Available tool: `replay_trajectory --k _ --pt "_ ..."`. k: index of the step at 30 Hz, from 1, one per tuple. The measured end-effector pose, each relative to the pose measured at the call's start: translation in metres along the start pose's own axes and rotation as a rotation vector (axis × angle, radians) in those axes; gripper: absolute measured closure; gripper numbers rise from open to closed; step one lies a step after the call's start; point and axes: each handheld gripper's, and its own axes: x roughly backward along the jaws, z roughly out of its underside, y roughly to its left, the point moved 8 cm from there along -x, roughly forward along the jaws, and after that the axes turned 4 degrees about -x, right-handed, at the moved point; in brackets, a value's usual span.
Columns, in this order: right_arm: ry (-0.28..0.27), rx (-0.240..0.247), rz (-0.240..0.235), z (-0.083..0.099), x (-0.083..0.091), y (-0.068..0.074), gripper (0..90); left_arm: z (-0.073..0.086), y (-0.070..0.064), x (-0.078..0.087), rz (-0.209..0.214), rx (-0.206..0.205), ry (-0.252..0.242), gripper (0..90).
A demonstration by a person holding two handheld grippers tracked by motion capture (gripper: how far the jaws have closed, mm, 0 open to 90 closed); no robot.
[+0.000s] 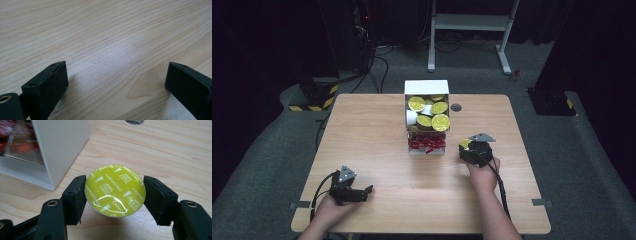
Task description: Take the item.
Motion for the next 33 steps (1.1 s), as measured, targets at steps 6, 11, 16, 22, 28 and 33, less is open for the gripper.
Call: replay_trajectory --k 6,11,16,22,28,33 --pt "0.015 -0.01 0.012 0.002 -0.007 -0.004 38.1 0.0 0.0 0.0 0.002 0.001 0.001 4.9" --pt "0.021 -0.013 0.017 0.004 -0.012 -0.006 38.1 0.0 0.0 0.0 0.001 0.002 0.001 4.9" --pt "0.027 -0.014 0.019 0.005 -0.015 -0.007 38.1 0.0 0.0 0.0 0.001 0.001 -0.001 5.0" --pt "0.021 -0.023 0.02 0.005 -0.017 -0.007 38.0 0.0 0.0 0.0 0.0 0.0 -0.003 5.1" --pt "0.023 -0.037 0.01 0.005 -0.017 -0.006 37.7 0.0 0.0 0.0 0.001 -0.001 -0.001 5.0" --pt "0.028 -0.056 -0.011 0.005 -0.015 -0.005 35.6 0.0 0.0 0.0 0.001 -0.001 -0.001 5.0"
